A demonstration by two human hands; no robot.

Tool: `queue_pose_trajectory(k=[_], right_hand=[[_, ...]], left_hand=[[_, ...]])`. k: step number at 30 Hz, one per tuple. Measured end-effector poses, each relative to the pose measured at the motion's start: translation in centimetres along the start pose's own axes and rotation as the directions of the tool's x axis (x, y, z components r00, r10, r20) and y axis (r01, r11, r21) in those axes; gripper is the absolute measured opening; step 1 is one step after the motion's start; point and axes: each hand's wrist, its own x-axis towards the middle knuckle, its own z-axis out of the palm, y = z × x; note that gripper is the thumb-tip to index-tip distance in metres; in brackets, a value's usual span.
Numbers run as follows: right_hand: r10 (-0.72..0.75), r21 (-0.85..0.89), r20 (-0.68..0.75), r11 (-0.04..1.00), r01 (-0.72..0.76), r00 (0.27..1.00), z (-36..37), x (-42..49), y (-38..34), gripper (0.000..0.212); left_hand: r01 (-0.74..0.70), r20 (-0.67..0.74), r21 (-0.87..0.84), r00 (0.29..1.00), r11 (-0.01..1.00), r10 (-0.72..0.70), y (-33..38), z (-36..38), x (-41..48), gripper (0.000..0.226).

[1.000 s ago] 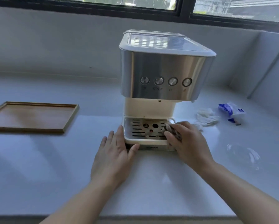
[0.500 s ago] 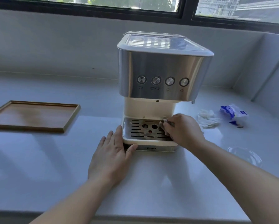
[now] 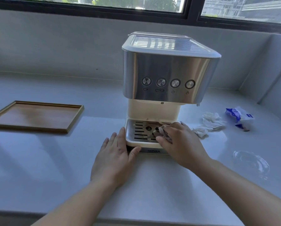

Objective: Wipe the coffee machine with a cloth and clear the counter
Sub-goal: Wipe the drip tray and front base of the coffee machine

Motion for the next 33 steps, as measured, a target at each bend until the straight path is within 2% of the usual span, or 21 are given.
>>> queue_pose_trajectory(k=[2,5,7,10,12,15,16,20,22,26,28,31,33], right_hand=[[0.017,0.007,0.020,1.000,-0.017,1.000,-0.7,0.3,1.0,0.025],[0.158,-0.001,0.031,0.987,-0.158,0.987,-1.0,2.4,0.5,0.037],[0.092,-0.066,0.042,0.994,-0.089,0.995,-0.5,2.3,-0.8,0.035],[-0.099,-0.012,0.122,0.995,0.101,0.988,-0.8,0.3,-0.6,0.027],[-0.058,-0.032,0.151,0.997,0.064,0.987,-1.7,0.5,0.6,0.029],[0.105,-0.076,0.081,0.992,-0.099,0.991,-1.7,1.8,0.4,0.030],[0.106,-0.089,0.075,0.991,-0.100,0.992,-1.3,1.9,-0.3,0.029],[-0.127,-0.009,0.118,0.992,0.129,0.985,0.4,0.7,-2.1,0.022],[-0.176,-0.050,0.124,0.982,0.183,0.977,0.2,1.2,-1.2,0.027],[-0.077,-0.045,0.017,0.996,0.078,0.997,0.1,1.8,-0.6,0.026],[-0.094,-0.014,-0.025,0.995,0.094,0.995,0.9,1.0,-1.9,0.020],[-0.181,-0.004,0.029,0.984,0.181,0.983,1.5,0.9,-2.8,0.023],[-0.138,-0.027,0.065,0.990,0.140,0.988,1.2,2.0,-2.5,0.027]], left_hand=[[-0.002,0.005,0.000,1.000,1.000,0.002,0.0,0.1,0.0,0.083],[0.011,0.008,-0.004,1.000,1.000,-0.011,0.0,0.1,0.1,0.082],[0.018,0.011,-0.006,1.000,1.000,-0.018,0.1,-0.1,0.0,0.081],[0.008,0.006,0.000,1.000,1.000,-0.008,-0.1,0.0,0.0,0.081],[0.006,0.004,0.000,1.000,1.000,-0.006,-0.2,0.2,0.1,0.082],[0.015,-0.003,-0.003,1.000,1.000,-0.015,-0.1,0.2,0.0,0.080],[0.013,-0.004,0.000,1.000,1.000,-0.013,-0.1,0.1,0.0,0.080],[-0.001,-0.014,0.010,1.000,1.000,0.001,0.0,0.0,0.1,0.081],[-0.001,-0.007,0.014,1.000,1.000,0.001,0.1,-0.1,0.1,0.080],[0.005,-0.016,0.007,1.000,1.000,-0.005,0.2,-0.3,0.1,0.078],[-0.002,-0.018,0.009,1.000,1.000,0.002,0.2,-0.3,0.0,0.078],[-0.002,-0.028,0.004,1.000,1.000,0.002,0.3,-0.3,0.0,0.077],[-0.006,-0.025,0.001,1.000,1.000,0.006,0.3,-0.3,0.0,0.077]])
